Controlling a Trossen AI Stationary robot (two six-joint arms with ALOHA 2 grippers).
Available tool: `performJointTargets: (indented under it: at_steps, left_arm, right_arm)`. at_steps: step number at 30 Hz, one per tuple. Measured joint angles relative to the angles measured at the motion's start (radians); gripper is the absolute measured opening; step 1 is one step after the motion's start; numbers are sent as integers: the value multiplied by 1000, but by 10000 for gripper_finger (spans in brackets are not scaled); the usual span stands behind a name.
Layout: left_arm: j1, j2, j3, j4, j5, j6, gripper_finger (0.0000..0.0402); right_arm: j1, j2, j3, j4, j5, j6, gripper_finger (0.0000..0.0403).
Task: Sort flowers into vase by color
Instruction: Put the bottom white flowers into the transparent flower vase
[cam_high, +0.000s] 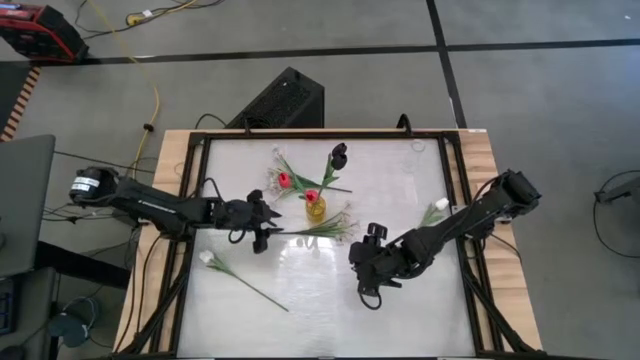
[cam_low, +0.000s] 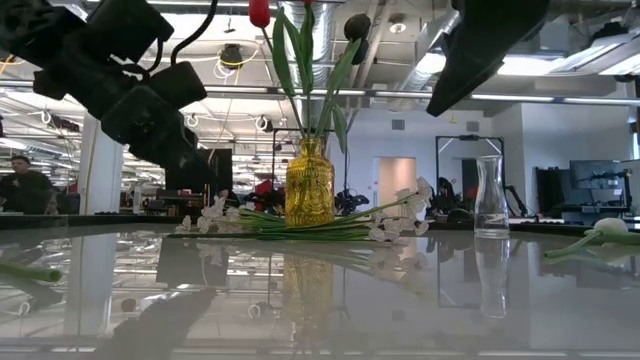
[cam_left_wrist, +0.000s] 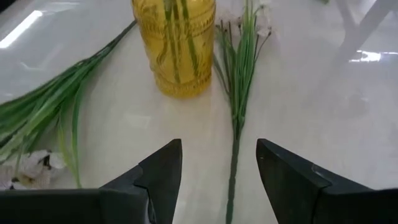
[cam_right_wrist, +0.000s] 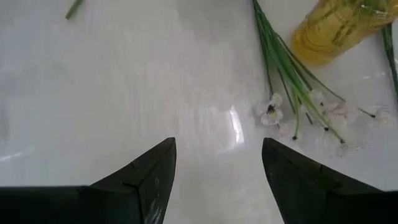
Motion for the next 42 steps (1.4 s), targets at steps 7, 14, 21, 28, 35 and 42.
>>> performJointTargets:
  at_steps: [7, 14, 21, 28, 35, 42]
  left_arm:
    - [0, 97, -48, 162, 0, -19, 194]
    - [0, 302, -19, 296, 0, -23, 194]
    - [0, 443, -1, 346, 51, -33, 194]
    - [-6, 463, 1, 341, 42, -46, 105]
    - [-9, 382, -1, 250, 90, -81, 7]
    - [-52, 216, -5, 231, 151, -92, 2]
  right_arm:
    - [-14, 0, 0, 1, 0, -15, 265]
    - [-18, 0, 0, 31, 0, -24, 265]
    - [2, 0, 0, 27, -1, -24, 265]
    - [2, 0, 0, 29, -1, -25, 265]
    - [4, 0, 0, 27, -2, 2, 265]
    - [60, 4, -7, 81, -1, 36, 265]
